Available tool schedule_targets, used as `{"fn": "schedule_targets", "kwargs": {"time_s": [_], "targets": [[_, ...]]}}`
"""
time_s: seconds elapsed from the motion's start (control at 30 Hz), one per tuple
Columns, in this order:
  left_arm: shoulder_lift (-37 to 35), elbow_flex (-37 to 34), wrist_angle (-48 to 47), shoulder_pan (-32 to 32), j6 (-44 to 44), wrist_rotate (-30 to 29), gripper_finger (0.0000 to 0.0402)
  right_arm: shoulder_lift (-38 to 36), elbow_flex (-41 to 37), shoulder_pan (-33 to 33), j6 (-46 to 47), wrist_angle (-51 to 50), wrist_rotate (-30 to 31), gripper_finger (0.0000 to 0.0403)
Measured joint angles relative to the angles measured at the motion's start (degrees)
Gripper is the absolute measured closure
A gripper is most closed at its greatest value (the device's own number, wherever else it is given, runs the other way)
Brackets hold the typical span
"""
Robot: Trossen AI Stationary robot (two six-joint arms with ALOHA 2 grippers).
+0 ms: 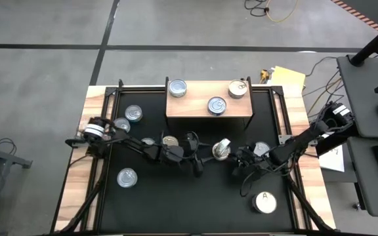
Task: Stack canned seafood by type on shelf
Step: Stack the green white tuna can on top of the green white tuna can on the shelf
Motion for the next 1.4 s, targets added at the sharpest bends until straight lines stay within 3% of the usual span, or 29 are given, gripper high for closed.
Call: {"fn": "schedule_targets", "kwargs": {"time_s": [0.13,0.3,0.77,0.93,1.27,1.4], "targets": [[4.4,4.5,1.2,-0.1,7.3,-0.3,0.0118,0.0,0.0,0.0,0.0,0.0,0.0,0.0394],[8.3,7.7,0.5,-0.1,8.3,-6.9,0.0118,0.0,0.0,0.0,0.0,0.0,0.0,0.0394],[14.2,15.2,-4.0,0.2,9.6,-7.1,0.0128,-0.1,0.0,0.0,-0.1,0.0,0.0,0.0394],[14.6,15.8,-4.2,0.2,9.5,-7.4,0.0188,-0.1,0.0,0.0,0.0,0.0,-0.4,0.0394],[14.4,14.9,-5.2,0.2,7.9,-10.1,0.0376,-0.1,0.0,0.0,0.0,0.0,-0.4,0.0394],[14.4,14.9,-5.3,0.2,7.7,-10.6,0.0393,-0.1,0.0,0.0,0.0,-0.1,-0.5,0.0394]]}}
